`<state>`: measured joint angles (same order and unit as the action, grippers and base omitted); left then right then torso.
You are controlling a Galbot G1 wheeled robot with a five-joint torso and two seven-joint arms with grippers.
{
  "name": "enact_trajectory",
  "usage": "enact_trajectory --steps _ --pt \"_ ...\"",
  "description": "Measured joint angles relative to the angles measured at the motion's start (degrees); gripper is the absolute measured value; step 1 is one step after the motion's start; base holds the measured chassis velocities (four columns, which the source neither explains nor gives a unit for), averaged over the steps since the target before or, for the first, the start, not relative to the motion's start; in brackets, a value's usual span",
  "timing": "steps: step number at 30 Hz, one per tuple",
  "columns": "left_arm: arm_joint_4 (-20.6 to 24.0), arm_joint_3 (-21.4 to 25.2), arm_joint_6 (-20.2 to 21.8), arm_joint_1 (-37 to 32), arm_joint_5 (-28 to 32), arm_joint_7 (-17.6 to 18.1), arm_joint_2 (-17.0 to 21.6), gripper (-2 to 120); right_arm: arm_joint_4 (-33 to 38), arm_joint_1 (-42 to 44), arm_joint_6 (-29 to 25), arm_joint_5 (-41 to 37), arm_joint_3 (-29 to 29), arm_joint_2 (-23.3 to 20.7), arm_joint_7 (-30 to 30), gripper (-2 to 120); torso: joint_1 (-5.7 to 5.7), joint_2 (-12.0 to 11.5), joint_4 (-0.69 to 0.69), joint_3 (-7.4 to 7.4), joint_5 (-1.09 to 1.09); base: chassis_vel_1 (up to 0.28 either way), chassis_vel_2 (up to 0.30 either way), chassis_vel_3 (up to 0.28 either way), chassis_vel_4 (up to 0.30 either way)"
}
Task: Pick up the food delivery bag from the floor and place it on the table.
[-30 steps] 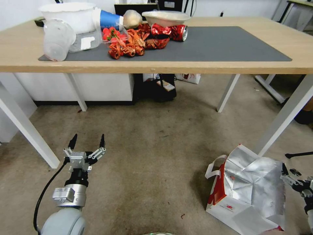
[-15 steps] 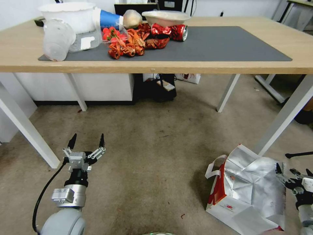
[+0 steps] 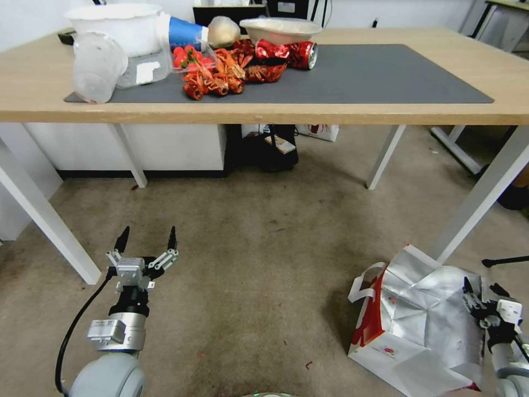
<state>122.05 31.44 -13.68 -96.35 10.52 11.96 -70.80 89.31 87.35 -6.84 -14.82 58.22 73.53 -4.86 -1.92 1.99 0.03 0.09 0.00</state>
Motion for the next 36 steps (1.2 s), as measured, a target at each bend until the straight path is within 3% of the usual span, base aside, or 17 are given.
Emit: enact_trajectory --steps 13,36 --pt "-0.5 0.0 -0.1 0.2 0.0 0.1 0.1 97 -0.2 0.2 -0.4 0.0 -0.2 0.3 0.7 0 0.0 0.0 0.0 0.01 0.0 0.0 0.0 0.0 0.0" --pt "-1.3 -0.3 0.0 0.4 0.4 0.0 0.0 97 2.9 1.8 -1.7 -0.8 -0.3 1.4 0.9 0 -0.01 0.0 0.0 0.01 0.0 0.0 0.0 0.0 0.0"
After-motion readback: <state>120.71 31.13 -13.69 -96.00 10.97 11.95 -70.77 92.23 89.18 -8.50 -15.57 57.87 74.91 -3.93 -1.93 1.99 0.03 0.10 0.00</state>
